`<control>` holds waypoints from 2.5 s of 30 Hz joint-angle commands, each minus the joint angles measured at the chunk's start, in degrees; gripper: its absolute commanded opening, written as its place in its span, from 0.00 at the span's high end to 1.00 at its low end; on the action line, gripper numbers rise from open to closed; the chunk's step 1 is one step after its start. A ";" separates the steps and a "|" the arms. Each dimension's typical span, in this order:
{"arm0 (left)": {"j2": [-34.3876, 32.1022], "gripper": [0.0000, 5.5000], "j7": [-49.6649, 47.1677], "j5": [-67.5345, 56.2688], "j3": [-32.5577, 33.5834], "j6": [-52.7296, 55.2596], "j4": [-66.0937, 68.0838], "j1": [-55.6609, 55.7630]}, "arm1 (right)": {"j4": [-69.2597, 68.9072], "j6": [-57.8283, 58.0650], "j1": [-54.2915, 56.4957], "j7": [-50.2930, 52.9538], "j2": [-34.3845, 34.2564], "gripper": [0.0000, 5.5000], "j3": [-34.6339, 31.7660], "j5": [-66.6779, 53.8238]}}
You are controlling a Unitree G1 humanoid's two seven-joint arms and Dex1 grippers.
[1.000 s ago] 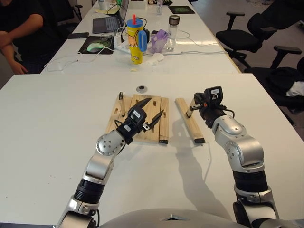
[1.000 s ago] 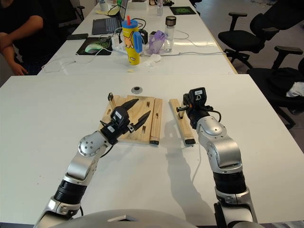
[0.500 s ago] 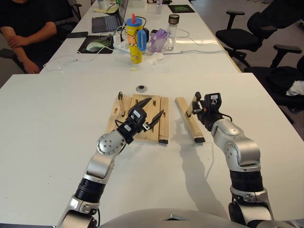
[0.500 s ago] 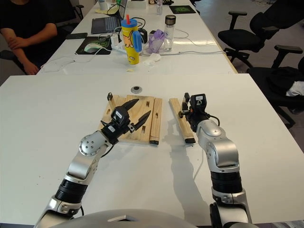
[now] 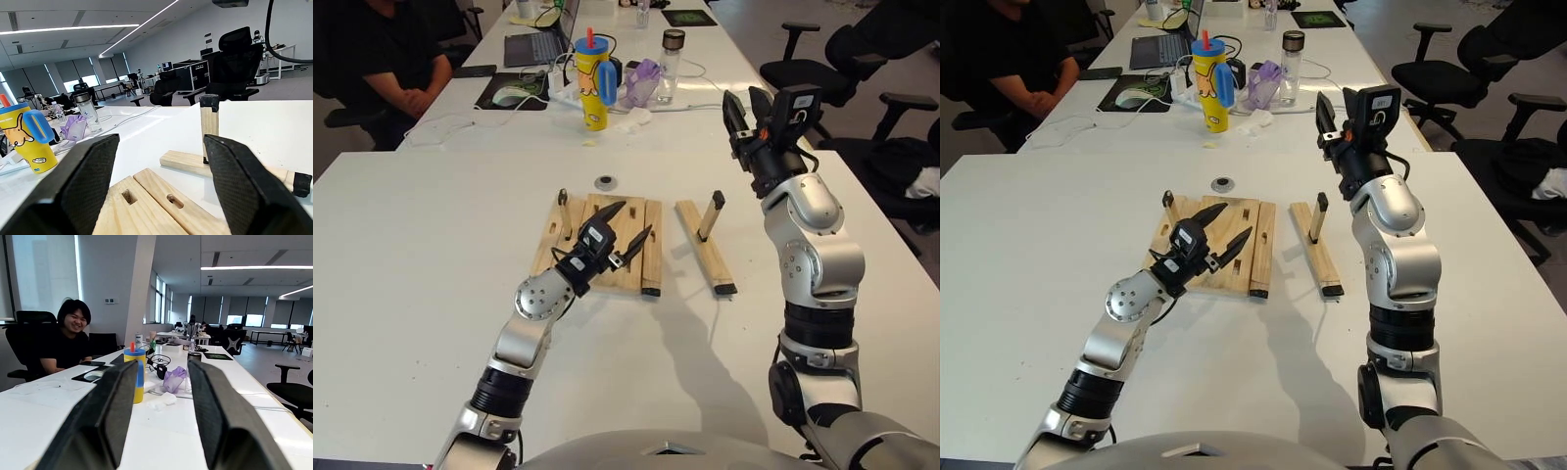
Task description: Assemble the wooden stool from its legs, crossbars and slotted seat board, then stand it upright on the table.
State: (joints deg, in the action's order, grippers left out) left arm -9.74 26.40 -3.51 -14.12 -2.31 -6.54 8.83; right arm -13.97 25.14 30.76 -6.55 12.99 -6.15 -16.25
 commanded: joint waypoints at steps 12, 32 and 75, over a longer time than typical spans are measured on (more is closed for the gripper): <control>1.35 0.42 1.06 -1.79 0.29 0.67 0.90 1.95 | 40.45 -9.18 -6.55 -3.62 -3.91 0.66 2.18 4.57; 2.44 0.42 1.09 -1.78 -0.30 0.41 1.77 2.57 | 42.11 -10.13 -2.68 -1.52 -5.77 0.66 -0.82 2.60; -14.68 0.20 -8.82 12.99 6.12 21.91 -12.41 -17.56 | -10.63 1.21 -18.54 8.89 -6.39 0.65 -1.86 10.73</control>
State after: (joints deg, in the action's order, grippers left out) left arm -22.40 16.95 8.45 -9.39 20.29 -20.54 -9.40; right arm -24.17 26.87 13.04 1.52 7.35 -7.90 -5.85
